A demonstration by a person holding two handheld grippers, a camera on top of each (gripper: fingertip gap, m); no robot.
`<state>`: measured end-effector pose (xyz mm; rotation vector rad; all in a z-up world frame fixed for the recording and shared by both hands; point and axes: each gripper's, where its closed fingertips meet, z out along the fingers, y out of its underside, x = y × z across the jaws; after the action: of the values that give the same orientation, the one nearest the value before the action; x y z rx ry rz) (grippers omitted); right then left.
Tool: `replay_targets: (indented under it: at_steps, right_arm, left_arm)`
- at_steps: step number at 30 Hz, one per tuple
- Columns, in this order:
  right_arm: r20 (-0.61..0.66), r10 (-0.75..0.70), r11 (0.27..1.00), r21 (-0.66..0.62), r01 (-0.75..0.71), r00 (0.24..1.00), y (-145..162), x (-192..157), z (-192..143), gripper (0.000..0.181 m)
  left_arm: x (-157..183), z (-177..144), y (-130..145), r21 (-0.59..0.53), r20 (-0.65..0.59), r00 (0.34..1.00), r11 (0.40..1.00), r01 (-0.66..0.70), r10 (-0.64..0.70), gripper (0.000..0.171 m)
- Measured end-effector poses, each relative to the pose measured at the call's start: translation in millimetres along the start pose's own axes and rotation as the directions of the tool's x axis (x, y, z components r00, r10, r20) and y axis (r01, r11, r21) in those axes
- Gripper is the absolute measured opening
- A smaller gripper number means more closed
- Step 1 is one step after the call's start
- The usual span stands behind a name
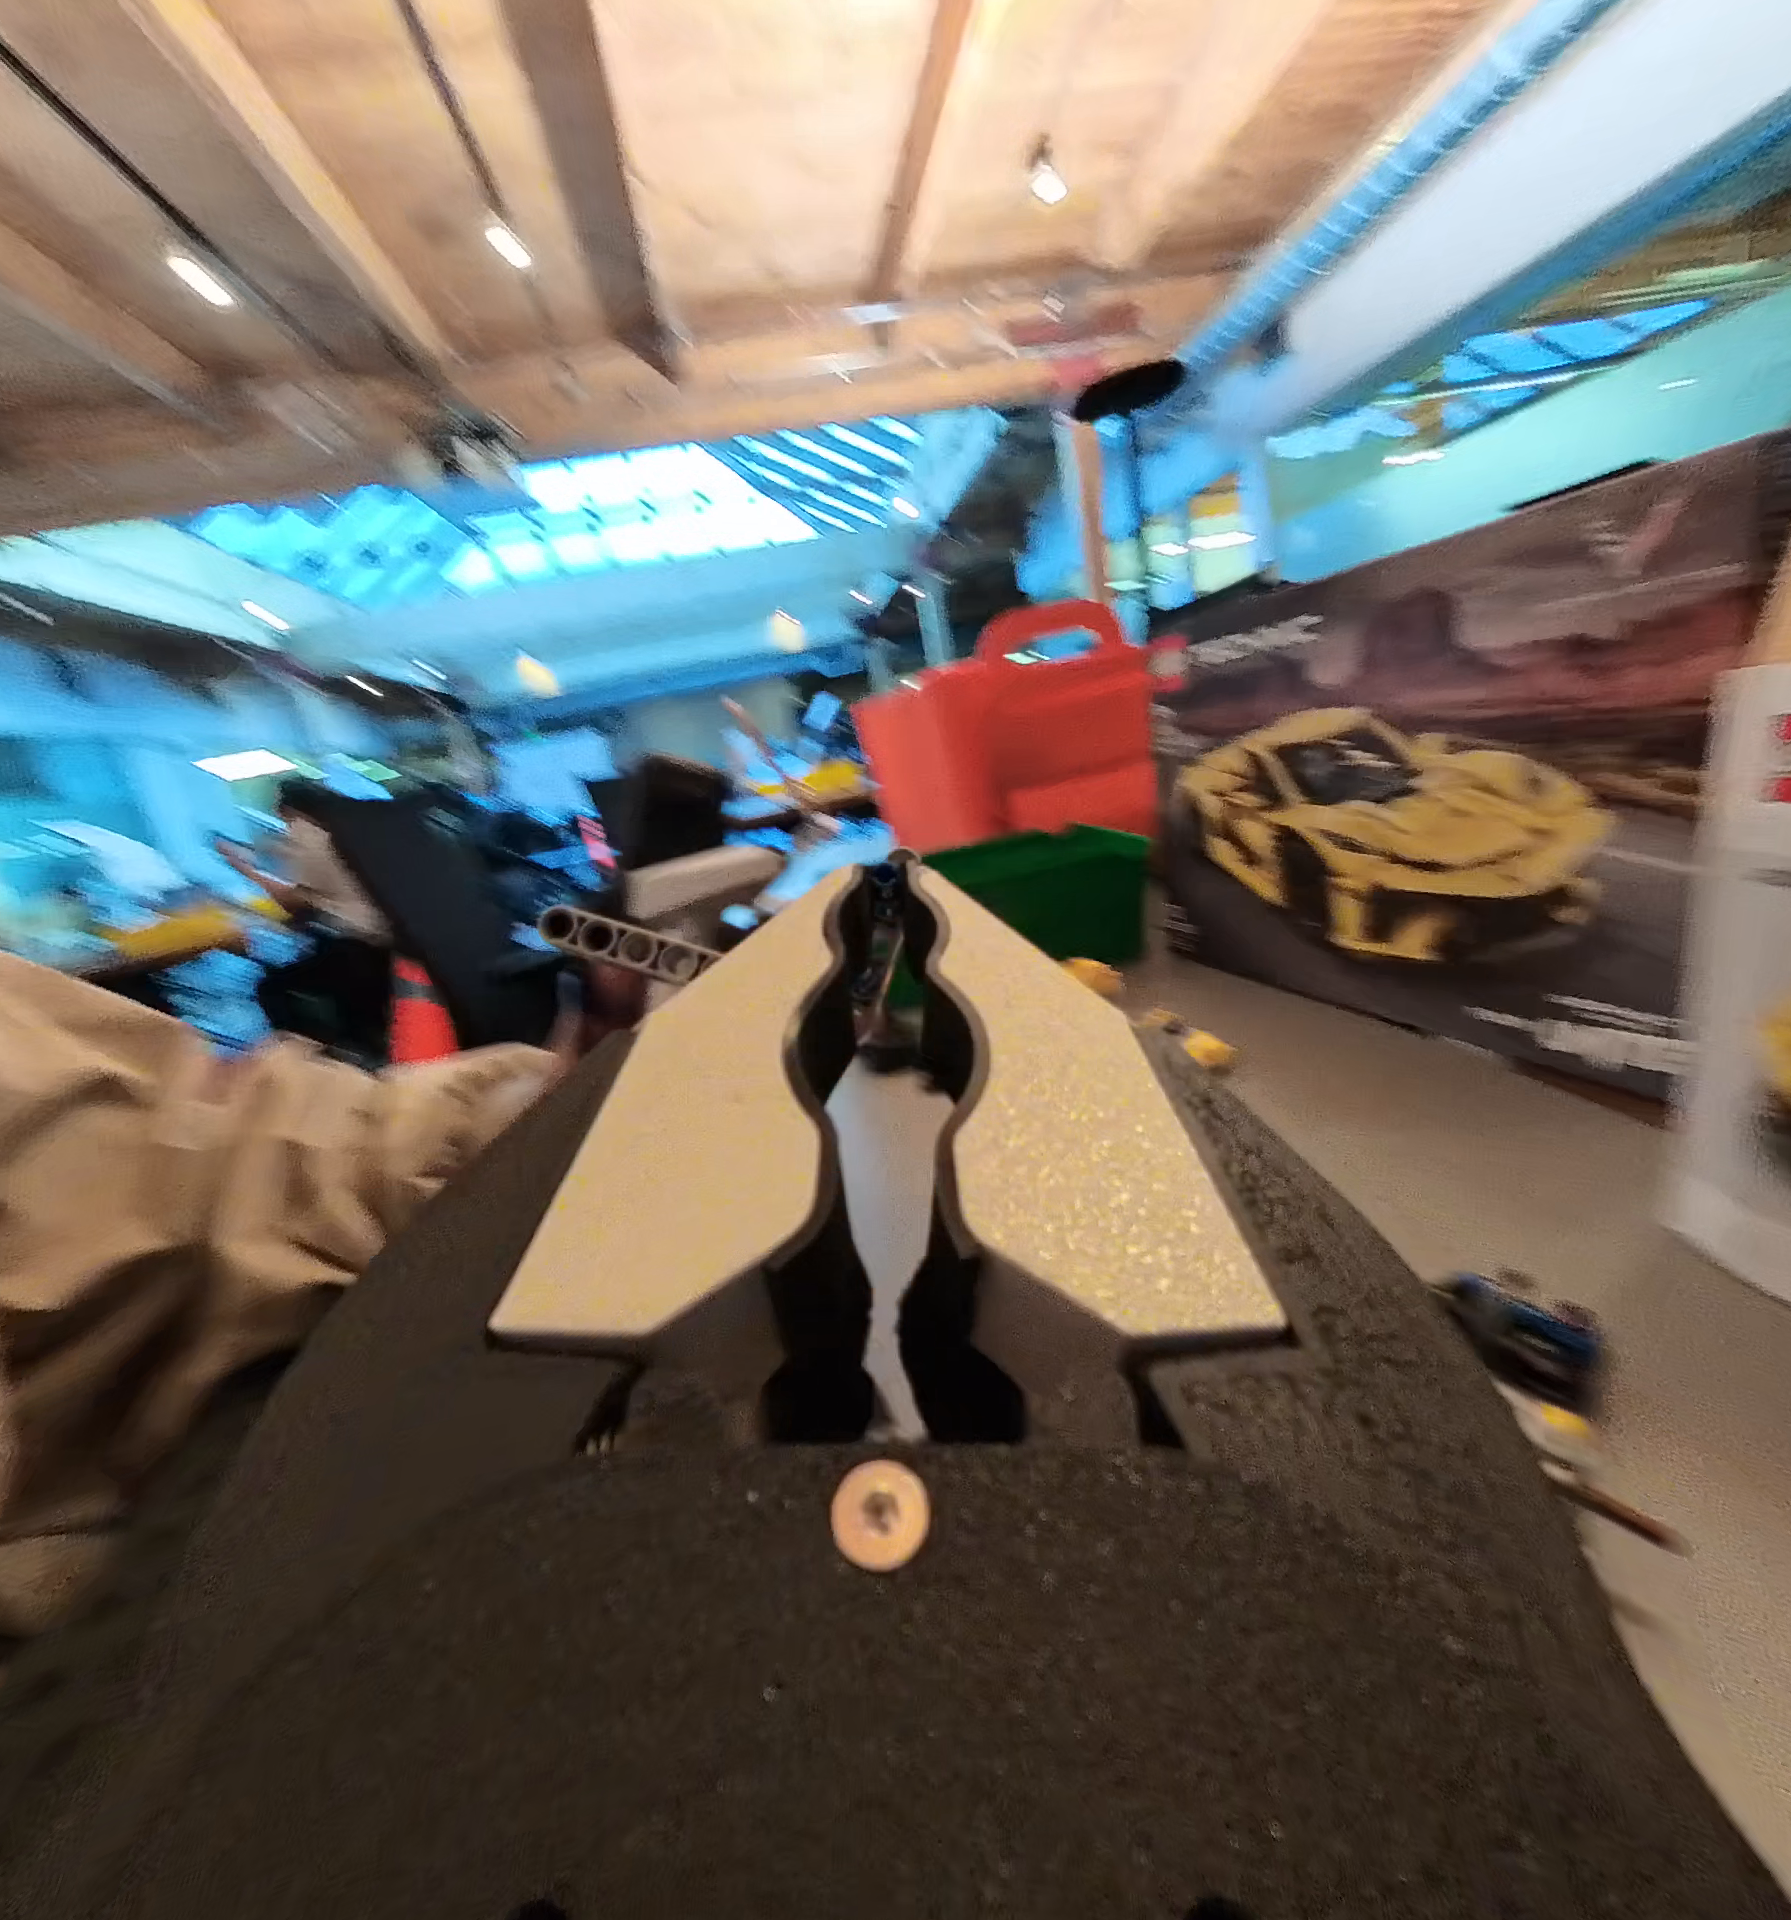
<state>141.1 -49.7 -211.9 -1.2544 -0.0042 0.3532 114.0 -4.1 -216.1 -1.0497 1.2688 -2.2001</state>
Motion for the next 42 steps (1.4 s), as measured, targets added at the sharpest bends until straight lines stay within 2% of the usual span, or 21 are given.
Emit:
replay_targets:
  at_steps: [3,5,12,18,21,23,25,28,29,31,32,33,34,36,37,38,39,40,41,42]
  right_arm:
    - [0.167,0.199,0.975,0.070,-0.213,0.966,-8,-16,2,0.003]
    - [0.187,0.250,0.962,0.065,-0.266,0.950,-4,-16,5,0.002]
    - [0.211,0.267,0.963,-0.013,-0.271,0.940,14,-27,19,0.003]
    - [0.211,0.277,0.960,-0.028,-0.277,0.937,18,-29,21,0.002]
    - [0.216,0.281,0.960,-0.053,-0.276,0.935,23,-32,24,0.002]
    - [0.214,0.285,0.959,-0.064,-0.278,0.934,26,-34,26,0.003]
    - [0.192,0.300,0.954,-0.083,-0.289,0.934,28,-31,26,0.003]
    - [0.193,0.385,0.921,-0.148,-0.362,0.902,30,-27,25,0.002]
    - [0.189,0.409,0.912,-0.088,-0.400,0.892,19,-20,20,0.003]
    - [0.181,0.514,0.831,0.134,-0.539,0.838,-26,21,-21,0.002]
    - [0.138,0.504,0.835,0.172,-0.522,0.852,-37,37,-43,0.002]
    - [0.056,0.453,0.873,0.176,-0.456,0.890,-44,49,-60,0.002]
    - [0.001,0.408,0.904,0.143,-0.404,0.913,-49,53,-70,0.003]
    - [-0.089,0.338,0.941,0.029,-0.337,0.937,-45,56,-75,0.003]
    - [-0.183,0.284,0.953,-0.057,-0.298,0.941,-33,63,-77,0.003]
    - [-0.272,0.216,0.930,-0.236,-0.283,0.938,-9,69,-84,0.004]
    - [-0.369,0.112,0.843,-0.456,-0.284,0.923,23,77,-104,0.003]
    - [-0.463,-0.056,0.709,-0.642,-0.291,0.884,52,91,-139,0.004]
    - [-0.506,-0.190,0.566,-0.757,-0.327,0.841,73,98,-176,0.004]
    - [-0.511,-0.258,0.442,-0.817,-0.370,0.820,87,98,-206,0.004]
  left_arm:
    - [1,0,4,-0.023,-0.065,0.991,0.993,0.119,-0.120,0.021]
    - [4,2,8,-0.041,-0.087,0.987,0.991,0.131,-0.134,0.019]
    - [16,3,12,-0.075,-0.166,0.968,0.982,0.176,-0.187,0.018]
    - [30,5,23,-0.130,-0.211,0.967,0.984,0.118,-0.144,0.018]
    - [30,8,30,-0.149,-0.196,0.974,0.985,0.084,-0.113,0.018]
    - [30,8,31,-0.148,-0.195,0.977,0.987,0.064,-0.092,0.007]
    - [26,7,31,-0.154,-0.176,0.982,0.987,0.045,-0.072,0.006]
    - [22,6,31,-0.154,-0.152,0.988,0.988,-0.014,-0.010,0.006]
    - [18,4,27,-0.126,-0.134,0.991,0.992,-0.026,0.009,0.006]
    - [-2,-15,-7,0.014,-0.082,0.995,0.998,0.056,-0.055,0.006]
    - [-11,-27,-24,0.077,-0.086,0.991,0.991,0.113,-0.106,0.006]
    - [-14,-34,-34,0.101,-0.106,0.985,0.984,0.146,-0.135,0.006]
    - [-12,-35,-35,0.095,-0.121,0.984,0.985,0.143,-0.131,0.006]
    - [-1,-25,-21,0.011,-0.141,0.987,0.997,0.078,-0.076,0.006]
    - [3,-20,-13,-0.021,-0.148,0.987,0.998,0.063,-0.066,0.006]
    - [5,-16,-8,-0.031,-0.163,0.984,0.997,0.074,-0.078,0.006]
    - [8,-14,-2,-0.057,-0.187,0.977,0.994,0.097,-0.106,0.006]
    - [8,-12,6,-0.098,-0.190,0.974,0.990,0.106,-0.123,0.006]
    - [5,-10,13,-0.120,-0.169,0.979,0.989,0.092,-0.112,0.006]
    - [4,-8,16,-0.126,-0.157,0.982,0.989,0.081,-0.101,0.006]
